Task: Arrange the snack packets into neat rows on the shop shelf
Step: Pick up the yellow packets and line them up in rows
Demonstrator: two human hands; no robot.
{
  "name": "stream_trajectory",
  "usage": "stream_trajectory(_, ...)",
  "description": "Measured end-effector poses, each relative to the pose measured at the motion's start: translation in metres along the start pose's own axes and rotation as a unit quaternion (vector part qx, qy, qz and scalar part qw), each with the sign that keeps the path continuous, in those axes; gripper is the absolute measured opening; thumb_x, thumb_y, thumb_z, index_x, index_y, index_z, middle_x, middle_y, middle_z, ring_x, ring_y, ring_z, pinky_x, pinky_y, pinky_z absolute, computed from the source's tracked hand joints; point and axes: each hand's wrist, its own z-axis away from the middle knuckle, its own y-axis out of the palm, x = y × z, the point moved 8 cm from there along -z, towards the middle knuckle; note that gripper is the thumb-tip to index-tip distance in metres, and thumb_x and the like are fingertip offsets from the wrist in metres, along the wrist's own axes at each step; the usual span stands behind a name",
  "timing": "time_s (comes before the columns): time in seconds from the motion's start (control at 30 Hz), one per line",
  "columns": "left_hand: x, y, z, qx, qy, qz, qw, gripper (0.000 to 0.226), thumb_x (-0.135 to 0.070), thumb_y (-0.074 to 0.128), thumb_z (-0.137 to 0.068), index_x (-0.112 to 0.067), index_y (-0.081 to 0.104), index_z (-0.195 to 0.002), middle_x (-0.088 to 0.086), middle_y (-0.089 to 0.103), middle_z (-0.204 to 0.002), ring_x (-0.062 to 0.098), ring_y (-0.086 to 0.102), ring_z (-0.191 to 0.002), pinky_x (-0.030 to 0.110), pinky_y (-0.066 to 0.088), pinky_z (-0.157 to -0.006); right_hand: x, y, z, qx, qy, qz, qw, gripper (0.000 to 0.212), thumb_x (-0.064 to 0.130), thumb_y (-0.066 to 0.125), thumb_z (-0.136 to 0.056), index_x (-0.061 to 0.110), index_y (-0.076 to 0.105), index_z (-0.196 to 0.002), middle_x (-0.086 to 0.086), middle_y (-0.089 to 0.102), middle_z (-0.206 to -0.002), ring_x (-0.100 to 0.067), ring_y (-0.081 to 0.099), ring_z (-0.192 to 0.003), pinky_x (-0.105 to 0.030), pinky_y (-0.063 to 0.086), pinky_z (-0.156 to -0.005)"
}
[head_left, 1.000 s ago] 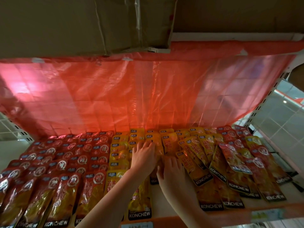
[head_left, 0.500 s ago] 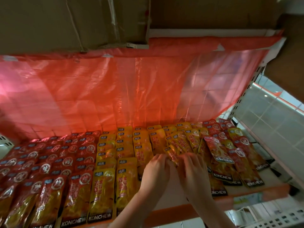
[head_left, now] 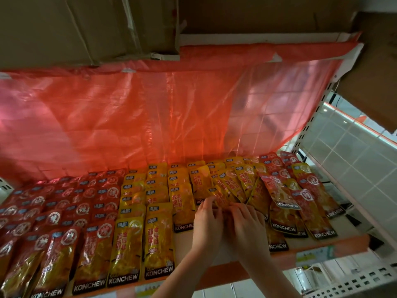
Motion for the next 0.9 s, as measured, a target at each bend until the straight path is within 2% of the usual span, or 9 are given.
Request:
stream_trajectory(0.07,-0.002,-0.004,0.002,-0.016,-0.029,0.057,0.998,0.032,-0.014,0.059,-0.090,-0.015,0.051,-0.121,-0.006,0.062,-0.097,0.004,0.060,-0.083,0.013,0.049,-0.067,0.002,-0.004,-0.001,-0.006,0.003,-0.012,1.000,0.024,0.032,0.051,-0.081,0.018,0.067,-0.090,0.003,0.067,-0.095,-0.019,0.063,-0.086,-0.033,0.049,-0.074)
stream_trajectory(0.17,-0.006,-0.007,0.002,-0.034,-0.067,0.132,0.988,0.033,-0.013,0.064,-0.087,-0.018,0.047,-0.116,-0.011,0.059,-0.084,0.000,0.059,-0.074,0.011,0.049,-0.058,0.004,-0.009,-0.001,-0.021,0.005,-0.040,0.999,0.029,0.033,0.043,-0.085,0.017,0.066,-0.091,0.003,0.068,-0.095,-0.018,0.063,-0.086,-0.033,0.048,-0.074)
stream_trajectory(0.3,-0.014,-0.010,-0.003,-0.054,-0.061,0.122,0.989,0.033,-0.012,0.064,-0.086,-0.018,0.051,-0.115,-0.004,0.062,-0.089,0.008,0.062,-0.076,0.024,0.055,-0.065,0.002,-0.011,-0.002,-0.029,0.021,-0.070,0.997,0.029,0.035,0.039,-0.091,0.019,0.064,-0.093,0.005,0.066,-0.095,-0.016,0.061,-0.086,-0.030,0.046,-0.075)
stream_trajectory(0.43,-0.020,-0.023,-0.004,-0.070,-0.040,0.089,0.993,0.023,-0.004,0.055,-0.088,-0.019,0.057,-0.106,-0.008,0.060,-0.087,0.009,0.059,-0.070,0.016,0.049,-0.054,0.000,-0.011,-0.002,-0.026,0.036,-0.081,0.996,0.030,0.035,0.038,-0.092,0.018,0.062,-0.093,0.005,0.066,-0.093,-0.016,0.061,-0.085,-0.031,0.047,-0.072)
stream_trajectory(0.53,-0.018,-0.038,-0.001,-0.082,-0.019,0.069,0.994,0.024,-0.004,0.055,-0.087,-0.027,0.058,-0.093,-0.007,0.060,-0.094,0.012,0.059,-0.076,0.015,0.044,-0.057,0.000,-0.013,-0.002,-0.028,0.035,-0.081,0.996,0.030,0.032,0.038,-0.091,0.015,0.063,-0.094,0.003,0.066,-0.091,-0.018,0.062,-0.083,-0.029,0.045,-0.071)
stream_trajectory(0.7,-0.016,-0.068,0.018,-0.109,0.029,0.085,0.990,0.025,-0.004,0.056,-0.088,-0.029,0.060,-0.084,-0.006,0.064,-0.088,0.006,0.060,-0.079,0.017,0.048,-0.064,-0.001,-0.022,-0.007,-0.022,0.043,-0.214,0.976,0.044,0.042,0.030,-0.097,0.009,0.058,-0.108,0.006,0.058,-0.092,-0.006,0.055,-0.081,-0.010,0.039,-0.067)
stream_trajectory(0.8,-0.014,-0.082,0.030,-0.119,0.051,0.090,0.988,0.028,-0.003,0.057,-0.088,-0.031,0.059,-0.082,-0.007,0.063,-0.084,0.001,0.058,-0.076,0.016,0.048,-0.064,0.010,-0.014,-0.008,0.044,0.075,-0.338,0.937,0.048,0.054,0.033,-0.092,0.018,0.050,-0.120,0.011,0.061,-0.095,0.001,0.061,-0.081,-0.007,0.045,-0.067)
stream_trajectory(0.87,-0.011,-0.085,0.036,-0.114,0.063,0.074,0.989,0.029,-0.004,0.058,-0.088,-0.033,0.058,-0.082,-0.008,0.064,-0.085,0.001,0.059,-0.078,0.022,0.052,-0.068,0.024,0.002,-0.007,0.128,0.128,-0.448,0.876,0.046,0.058,0.042,-0.090,0.026,0.043,-0.123,0.006,0.066,-0.090,-0.001,0.064,-0.077,-0.021,0.051,-0.066)
stream_trajectory(0.9,-0.010,-0.086,0.039,-0.111,0.069,0.061,0.990,0.031,-0.004,0.059,-0.087,-0.035,0.057,-0.083,-0.009,0.064,-0.085,0.001,0.060,-0.080,0.023,0.053,-0.069,0.030,0.010,-0.005,0.163,0.170,-0.500,0.833,0.041,0.049,0.049,-0.091,0.026,0.042,-0.124,0.003,0.067,-0.090,-0.004,0.066,-0.078,-0.026,0.054,-0.065)
